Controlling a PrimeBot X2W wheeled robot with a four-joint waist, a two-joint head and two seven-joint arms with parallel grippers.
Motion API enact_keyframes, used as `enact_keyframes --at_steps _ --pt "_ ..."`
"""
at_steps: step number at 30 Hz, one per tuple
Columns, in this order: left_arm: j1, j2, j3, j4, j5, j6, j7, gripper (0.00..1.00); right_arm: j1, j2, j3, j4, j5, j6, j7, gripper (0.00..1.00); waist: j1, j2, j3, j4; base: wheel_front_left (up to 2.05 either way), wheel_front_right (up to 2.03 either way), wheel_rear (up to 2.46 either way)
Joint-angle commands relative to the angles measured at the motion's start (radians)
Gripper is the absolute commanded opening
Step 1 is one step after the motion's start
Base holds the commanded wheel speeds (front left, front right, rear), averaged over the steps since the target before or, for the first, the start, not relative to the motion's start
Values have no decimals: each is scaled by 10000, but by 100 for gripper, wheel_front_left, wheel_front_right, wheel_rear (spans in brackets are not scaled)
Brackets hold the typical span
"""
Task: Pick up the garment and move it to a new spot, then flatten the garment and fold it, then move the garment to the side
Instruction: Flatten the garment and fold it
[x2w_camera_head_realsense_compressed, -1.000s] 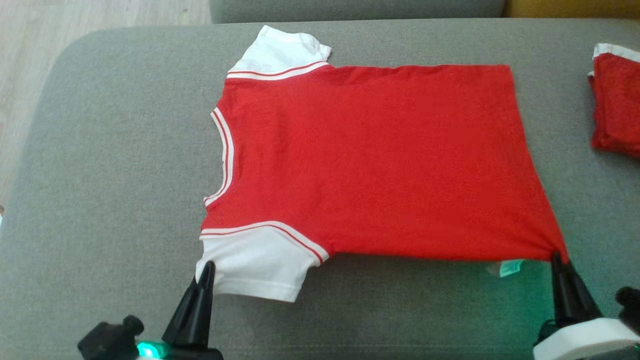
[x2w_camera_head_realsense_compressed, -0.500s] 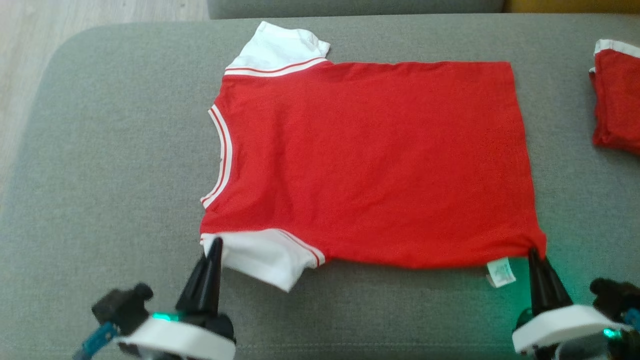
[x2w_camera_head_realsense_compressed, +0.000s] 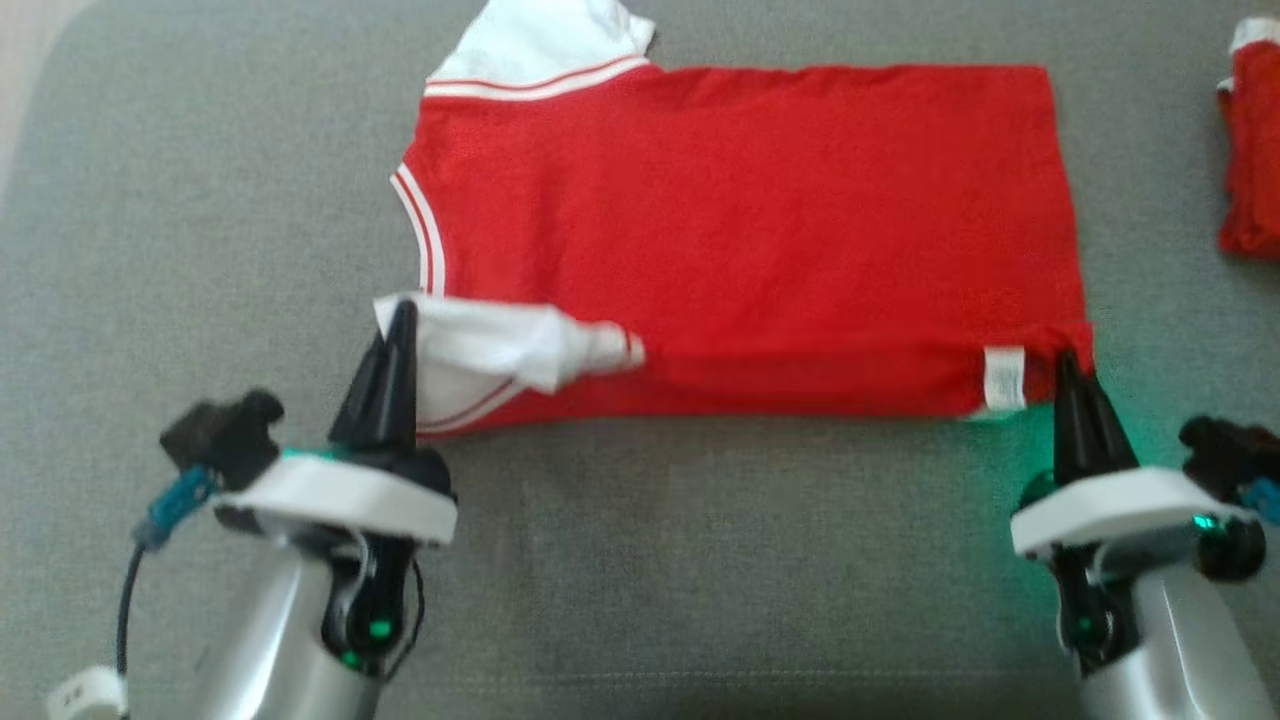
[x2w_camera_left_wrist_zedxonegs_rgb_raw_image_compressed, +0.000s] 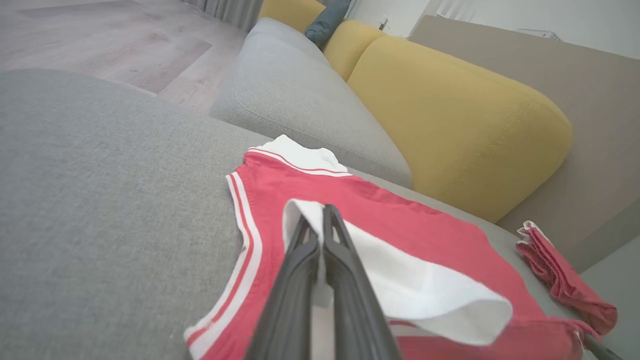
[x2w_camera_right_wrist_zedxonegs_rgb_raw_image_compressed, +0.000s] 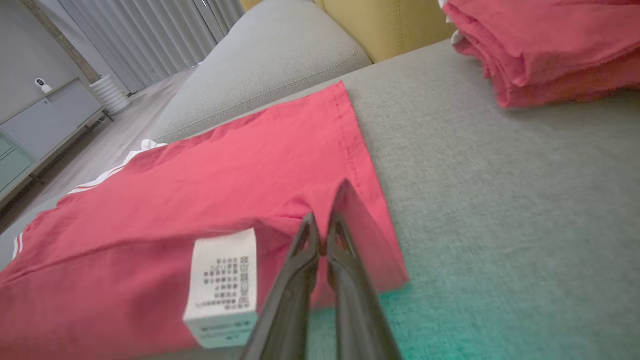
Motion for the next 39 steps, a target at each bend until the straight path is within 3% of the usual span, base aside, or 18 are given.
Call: enact_keyframes --at_steps 1,10,11,12,13,14,15,23,30,39 --pt "-505 27 354 -146 96 -50 -108 0 -397 -80 226 -144 78 65 -143 0 0 0 180 -12 0 0 0" --pt "-1597 -99 468 913 549 -156 -134 0 -1703 -80 325 1097 -60 65 -544 0 0 0 647 -41 0 0 0" --pt "-1647 -120 476 971 587 -165 -134 0 -1822 -80 312 1204 -85 65 -593 5 0 0 670 -42 0 0 0" --pt "-1691 -140 489 1014 617 -173 -135 15 -1935 -80 299 1311 -108 65 -636 28 0 0 693 -43 0 0 0" --pt "-1730 -159 514 1039 649 -180 -135 41 -2043 -80 290 1424 -127 65 -670 53 0 0 713 -44 0 0 0" --pt "-1763 -179 559 1041 683 -185 -135 82 -2154 -80 283 1540 -146 65 -698 100 0 0 731 -44 0 0 0" --pt "-1784 -198 602 1036 717 -190 -135 100 -2269 -80 254 1658 -170 65 -740 100 0 0 743 -41 0 0 0" --pt "-1545 -288 876 684 897 -221 -136 100 -2952 -80 -230 2266 -316 65 -1334 100 0 0 643 76 0 0 0" --pt "-598 20 712 488 779 -233 -76 100 -2581 -80 -748 1560 -712 65 -1672 100 0 0 133 175 0 0 0" --pt "307 660 310 542 350 -166 1477 100 -1457 -80 -395 331 -940 65 -1621 100 0 0 -361 202 0 0 0"
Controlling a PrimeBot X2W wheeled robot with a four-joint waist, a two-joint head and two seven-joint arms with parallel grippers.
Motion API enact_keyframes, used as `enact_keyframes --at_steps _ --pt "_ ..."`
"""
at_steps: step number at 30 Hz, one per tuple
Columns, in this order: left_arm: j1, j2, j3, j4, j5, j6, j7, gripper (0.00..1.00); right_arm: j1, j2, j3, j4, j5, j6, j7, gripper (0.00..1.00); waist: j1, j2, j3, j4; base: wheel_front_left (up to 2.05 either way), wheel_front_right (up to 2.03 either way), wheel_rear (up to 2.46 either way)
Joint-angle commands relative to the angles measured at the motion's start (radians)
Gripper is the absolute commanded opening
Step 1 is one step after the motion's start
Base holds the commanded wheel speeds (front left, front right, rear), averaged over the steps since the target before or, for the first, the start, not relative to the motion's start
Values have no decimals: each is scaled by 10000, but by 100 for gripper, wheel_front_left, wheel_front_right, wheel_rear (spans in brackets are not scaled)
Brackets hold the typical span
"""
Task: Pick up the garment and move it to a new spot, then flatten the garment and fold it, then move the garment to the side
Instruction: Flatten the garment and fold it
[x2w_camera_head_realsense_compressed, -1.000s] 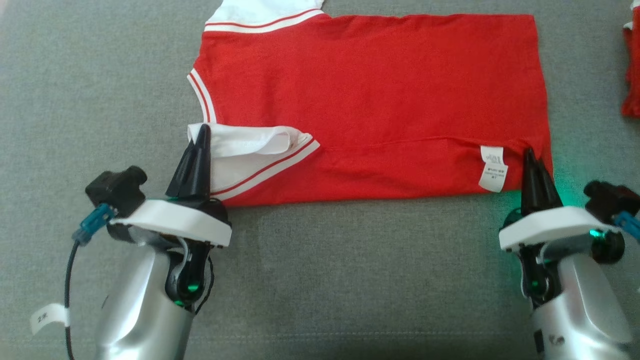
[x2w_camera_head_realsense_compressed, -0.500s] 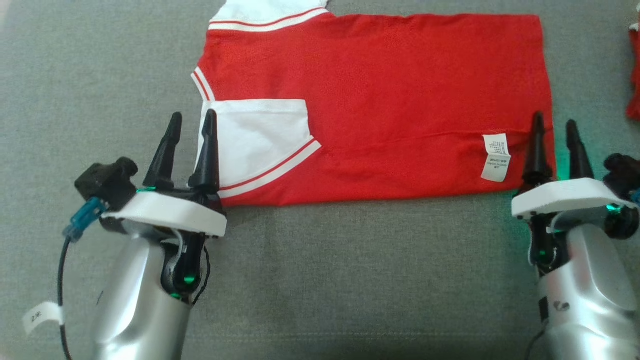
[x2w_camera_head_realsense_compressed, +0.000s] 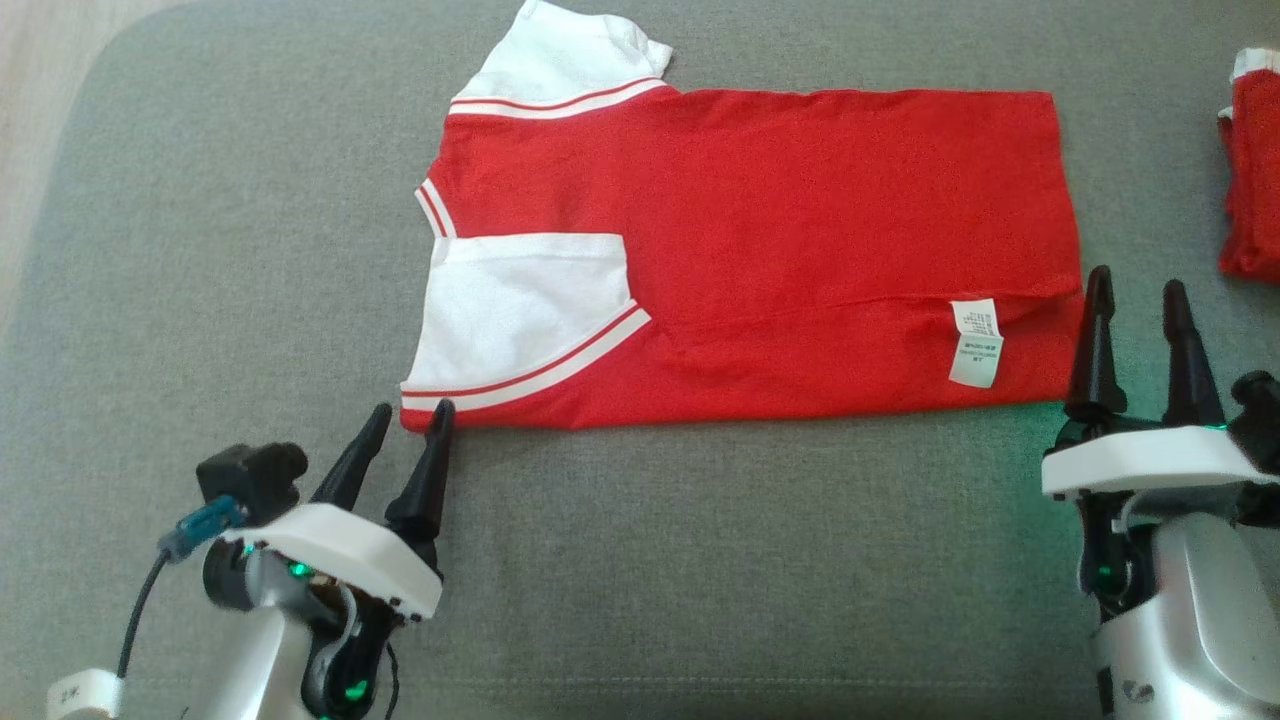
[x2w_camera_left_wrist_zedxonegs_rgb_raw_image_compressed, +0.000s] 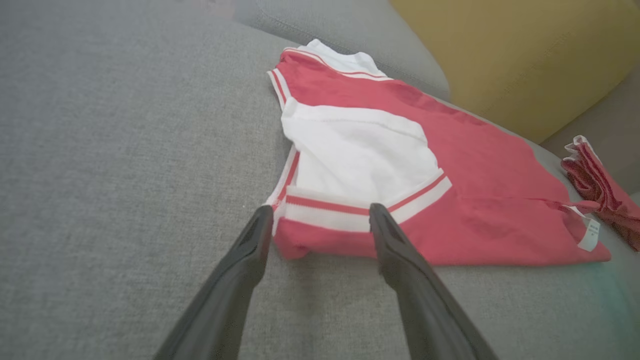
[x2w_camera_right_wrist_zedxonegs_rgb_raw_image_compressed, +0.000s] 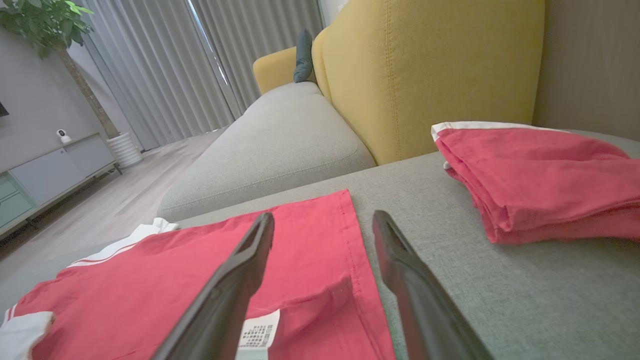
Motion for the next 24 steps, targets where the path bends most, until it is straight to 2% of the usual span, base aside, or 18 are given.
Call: enact_keyframes --at_steps 1,10,21,22,23,24 --pt "-175 255 325 -314 -102 42 167 100 -72 -47 333 -479 17 65 36 100 0 0 -33 -21 0 0 0" --pt "-248 257 637 -70 -610 603 1115 100 237 -47 674 -1098 288 65 247 100 0 0 152 -300 0 0 0" --pt "-669 243 675 492 -962 708 1638 100 288 -47 775 -1176 209 65 551 100 0 0 314 -585 0 0 0" --pt "-701 242 656 536 -969 701 1662 78 303 -47 790 -1146 186 65 647 100 0 0 322 -610 0 0 0" --pt "-730 226 639 572 -991 685 1672 48 322 -47 803 -1099 138 65 766 100 0 0 330 -633 0 0 0" --pt "-755 213 613 605 -1005 666 1685 35 338 -47 811 -1041 72 65 894 100 0 0 340 -651 0 0 0"
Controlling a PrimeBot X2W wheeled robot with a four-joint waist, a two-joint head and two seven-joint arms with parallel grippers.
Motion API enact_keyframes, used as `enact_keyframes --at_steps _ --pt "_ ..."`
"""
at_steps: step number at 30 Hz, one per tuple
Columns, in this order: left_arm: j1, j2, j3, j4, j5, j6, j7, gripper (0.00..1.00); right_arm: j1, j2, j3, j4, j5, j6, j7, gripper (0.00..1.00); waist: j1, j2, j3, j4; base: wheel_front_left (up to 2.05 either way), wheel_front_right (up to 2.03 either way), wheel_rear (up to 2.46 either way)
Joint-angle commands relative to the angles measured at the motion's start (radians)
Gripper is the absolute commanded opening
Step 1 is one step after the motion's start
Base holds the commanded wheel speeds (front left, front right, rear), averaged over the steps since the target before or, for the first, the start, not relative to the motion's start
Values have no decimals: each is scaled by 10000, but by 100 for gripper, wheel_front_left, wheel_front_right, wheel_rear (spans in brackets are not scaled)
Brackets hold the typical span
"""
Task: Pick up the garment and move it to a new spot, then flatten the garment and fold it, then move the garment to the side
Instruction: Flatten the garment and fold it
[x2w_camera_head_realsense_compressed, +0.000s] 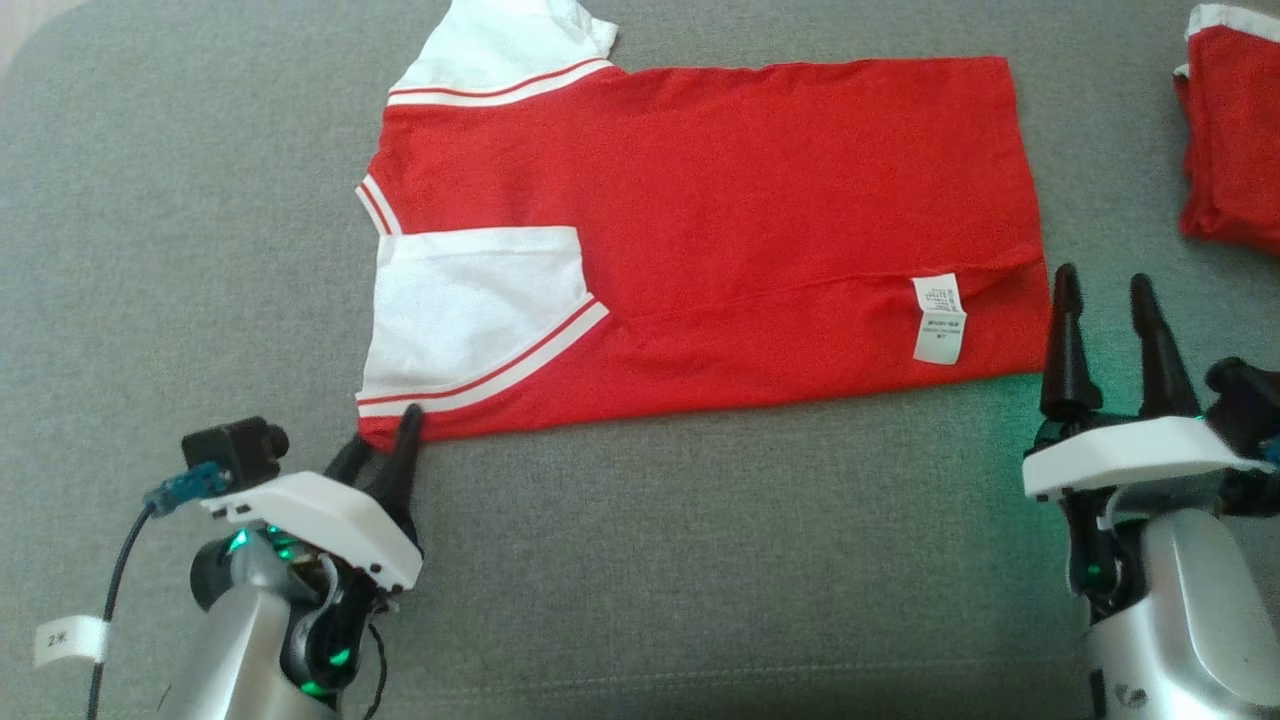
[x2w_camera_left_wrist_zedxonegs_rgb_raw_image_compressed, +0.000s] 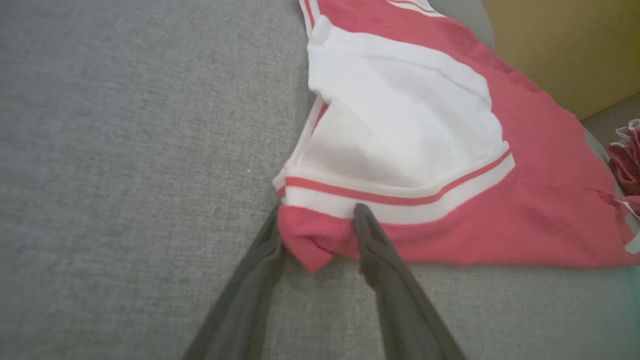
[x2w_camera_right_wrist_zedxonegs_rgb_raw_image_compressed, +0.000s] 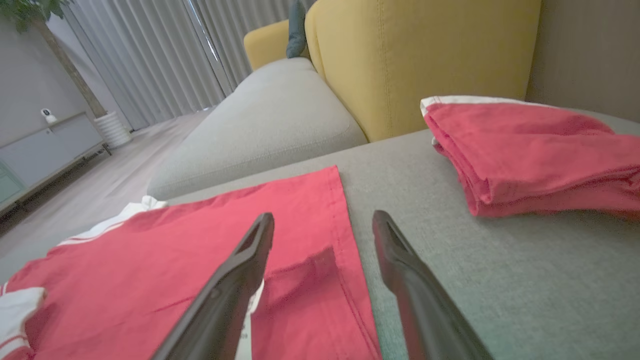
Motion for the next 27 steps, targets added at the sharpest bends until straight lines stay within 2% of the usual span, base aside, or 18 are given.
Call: enact_keyframes --at_steps 1,2,15,23,24,25,26,27 --pt "-305 141 262 -142 -96 -46 28 20 28 -51 283 -197 -132 65 179 100 0 0 23 -28 0 0 0" --pt "-328 122 244 -131 -111 -67 11 0 35 -51 283 -121 -160 65 302 100 0 0 30 -38 0 0 0" --pt "-216 3 163 -864 -72 -126 -721 0 -256 -51 -515 1444 -859 65 1278 100 0 0 72 408 0 0 0" --pt "-181 -72 59 -1029 -14 -75 -923 0 -663 -51 -403 2313 -636 65 1479 100 0 0 125 548 0 0 0" --pt "-185 -84 42 -1028 -12 -76 -947 0 -743 -51 -337 2447 -608 65 1507 89 0 0 125 548 0 0 0" --pt "-192 -92 25 -1028 -9 -83 -979 0 -819 -51 -253 2579 -568 65 1538 64 0 0 119 546 0 0 0" --pt "-199 -97 9 -1026 0 -90 -1018 0 -889 -51 -171 2703 -499 65 1564 47 0 0 110 545 0 0 0" --pt "-208 -102 -3 -1023 9 -96 -1064 0 -949 -51 -99 2823 -435 65 1597 38 0 0 97 544 0 0 0"
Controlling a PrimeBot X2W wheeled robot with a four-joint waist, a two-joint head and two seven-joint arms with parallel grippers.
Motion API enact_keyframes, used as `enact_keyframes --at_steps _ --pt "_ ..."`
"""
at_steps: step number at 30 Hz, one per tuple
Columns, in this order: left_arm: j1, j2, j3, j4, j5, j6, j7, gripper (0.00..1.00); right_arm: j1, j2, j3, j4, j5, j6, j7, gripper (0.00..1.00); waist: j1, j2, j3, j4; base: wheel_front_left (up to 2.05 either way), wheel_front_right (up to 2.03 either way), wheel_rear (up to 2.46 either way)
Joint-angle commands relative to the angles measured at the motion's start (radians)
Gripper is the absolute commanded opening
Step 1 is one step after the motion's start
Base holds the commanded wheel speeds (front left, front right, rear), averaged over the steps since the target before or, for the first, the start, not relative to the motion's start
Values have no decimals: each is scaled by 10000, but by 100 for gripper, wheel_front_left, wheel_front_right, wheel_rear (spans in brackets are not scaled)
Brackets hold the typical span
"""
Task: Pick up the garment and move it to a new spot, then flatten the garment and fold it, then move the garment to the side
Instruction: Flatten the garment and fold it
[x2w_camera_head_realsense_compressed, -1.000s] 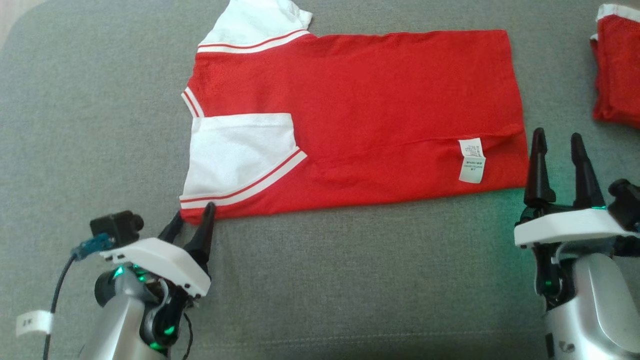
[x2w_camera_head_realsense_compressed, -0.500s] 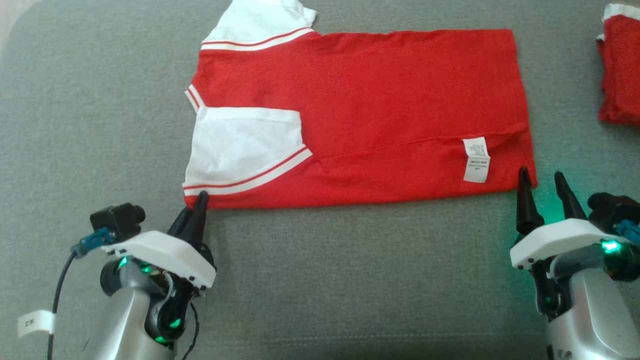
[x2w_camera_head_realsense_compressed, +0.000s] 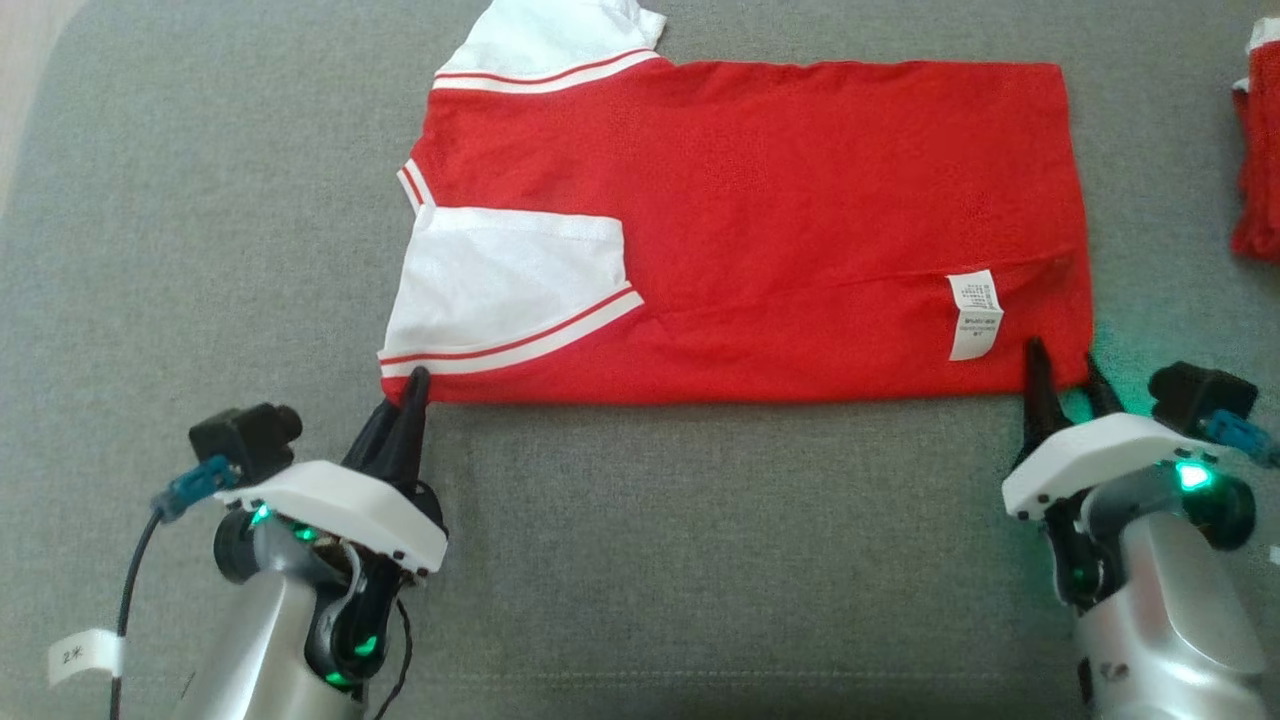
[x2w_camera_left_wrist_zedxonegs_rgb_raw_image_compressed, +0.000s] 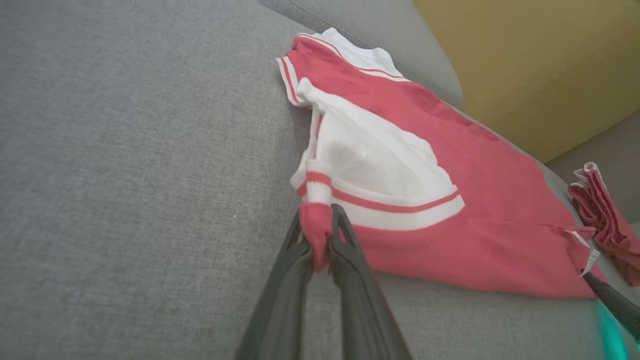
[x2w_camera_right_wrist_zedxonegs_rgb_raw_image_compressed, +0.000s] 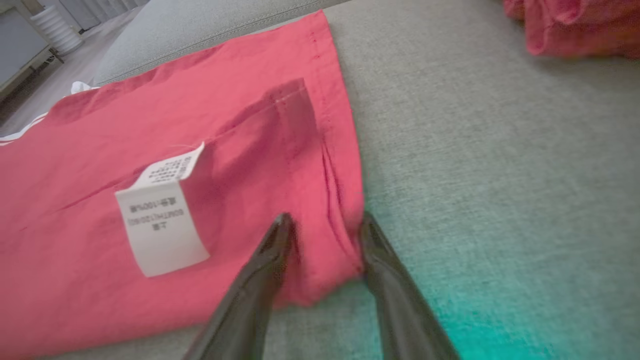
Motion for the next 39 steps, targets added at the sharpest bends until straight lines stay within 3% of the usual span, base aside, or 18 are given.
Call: enact_keyframes --at_steps 1,2,10,21,28,29,30,31,32,33,34,39 --pt "-170 100 307 -355 86 -19 -197 0 -136 -20 419 64 115 65 129 19 0 0 -30 -6 0 0 0" --pt "-179 99 303 -356 94 -23 -249 0 -174 -20 460 121 207 65 83 0 0 0 -51 -10 0 0 0" --pt "143 289 252 -909 201 -15 -442 0 201 -20 216 -541 404 65 -347 0 0 0 -272 -127 0 0 0" --pt "2487 455 243 -2884 -36 525 -106 0 2768 -20 -213 -3401 802 65 730 0 0 0 -440 -379 0 0 0" --pt "3184 321 25 -2990 -160 706 96 0 3669 -20 -222 -4168 911 65 1278 0 0 0 -509 -525 0 0 0" --pt "3181 317 33 -2948 -165 720 78 8 3705 -20 -235 -4232 902 65 1286 24 0 0 -520 -568 0 0 0" --pt "3168 315 41 -2928 -196 683 43 38 3743 -20 -234 -4295 883 65 1312 46 0 0 -530 -617 0 0 0" --pt "3151 331 55 -2897 -245 622 25 81 3782 -20 -218 -4370 866 65 1355 60 0 0 -541 -666 0 0 0" --pt "3135 358 97 -2862 -298 581 5 100 3810 -20 -218 -4461 848 65 1366 84 0 0 -552 -728 0 0 0" --pt "3135 358 97 -2862 -298 581 5 100 3810 -20 -218 -4461 848 65 1366 84 0 0 -552 -728 0 0 0" --pt "3123 391 161 -2820 -358 551 -16 100 3840 -20 -223 -4554 826 65 1365 100 0 0 -564 -788 0 0 0" --pt "2984 730 506 -2831 -325 648 -103 100 3940 -20 -157 -5088 778 65 1299 100 0 0 -515 -1100 0 0 0"
